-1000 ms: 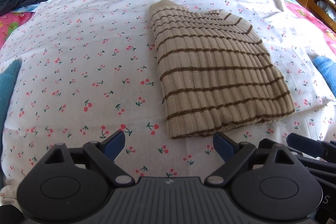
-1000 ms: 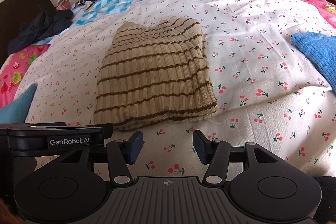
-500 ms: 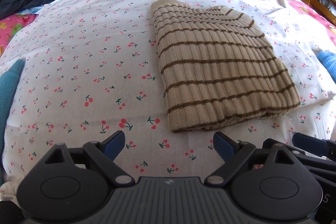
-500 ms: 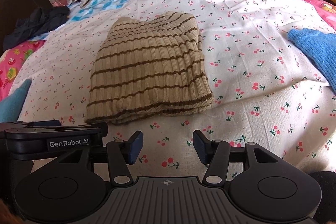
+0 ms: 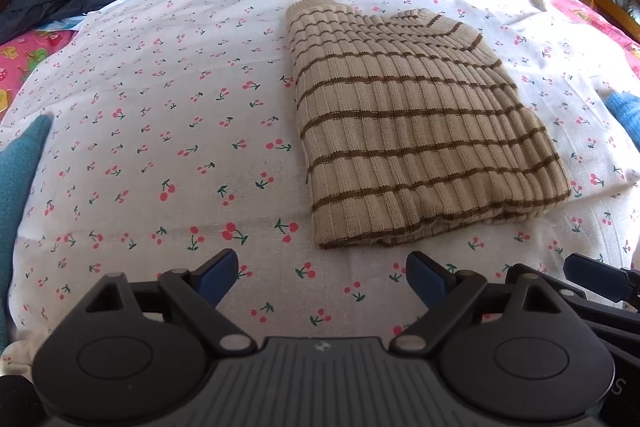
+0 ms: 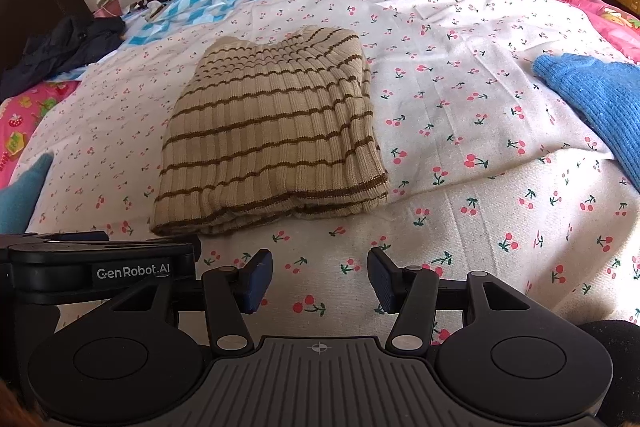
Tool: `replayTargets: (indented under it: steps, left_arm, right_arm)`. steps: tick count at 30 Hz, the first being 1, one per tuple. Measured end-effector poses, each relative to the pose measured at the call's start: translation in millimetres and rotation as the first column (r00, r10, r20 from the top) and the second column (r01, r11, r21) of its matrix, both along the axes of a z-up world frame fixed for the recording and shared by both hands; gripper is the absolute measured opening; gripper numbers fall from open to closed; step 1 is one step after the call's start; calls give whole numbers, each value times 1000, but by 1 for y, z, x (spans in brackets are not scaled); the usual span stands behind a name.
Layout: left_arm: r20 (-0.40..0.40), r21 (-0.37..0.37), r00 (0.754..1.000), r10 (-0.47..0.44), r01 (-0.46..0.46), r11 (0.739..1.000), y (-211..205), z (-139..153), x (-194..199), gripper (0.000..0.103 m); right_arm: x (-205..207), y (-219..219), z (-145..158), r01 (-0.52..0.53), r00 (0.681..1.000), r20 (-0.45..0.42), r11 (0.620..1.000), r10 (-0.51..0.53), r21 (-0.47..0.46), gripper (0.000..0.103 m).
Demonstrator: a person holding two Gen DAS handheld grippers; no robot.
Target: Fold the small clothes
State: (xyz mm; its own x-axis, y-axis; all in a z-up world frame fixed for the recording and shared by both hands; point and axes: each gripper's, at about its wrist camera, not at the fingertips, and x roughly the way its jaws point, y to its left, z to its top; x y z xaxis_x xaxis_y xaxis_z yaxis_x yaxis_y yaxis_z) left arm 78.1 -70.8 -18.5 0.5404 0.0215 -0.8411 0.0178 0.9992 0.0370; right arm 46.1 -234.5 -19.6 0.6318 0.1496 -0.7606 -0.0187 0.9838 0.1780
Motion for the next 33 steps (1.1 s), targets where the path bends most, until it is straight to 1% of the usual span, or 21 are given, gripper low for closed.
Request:
replayTargets:
  steps: [10, 17, 24, 28, 33]
  left_arm:
    - [11, 48, 1000, 17, -18, 999, -8, 8, -3, 95]
    - [34, 79, 999, 22, -24, 997, -19, 17, -2, 95]
    - [34, 77, 999, 28, -31, 997, -20, 18, -2, 95]
    - [28, 70, 999, 29, -31, 997, -18, 15, -3, 95]
    - [51, 60, 998, 39, -42, 997, -16, 12, -7, 95]
  right_arm:
    - [-5, -5, 3, -7, 1000, 12, 999, 7, 33, 52]
    - [-5, -17, 5, 6, 1000, 15, 996, -7, 93, 52]
    - [-5, -18, 5, -2, 1000, 22, 994, 0, 110, 52]
    - [-6, -17, 4, -5, 1000, 22, 995, 3, 96, 54]
    - [-7, -15, 3, -4, 999, 32, 997, 2, 81, 54]
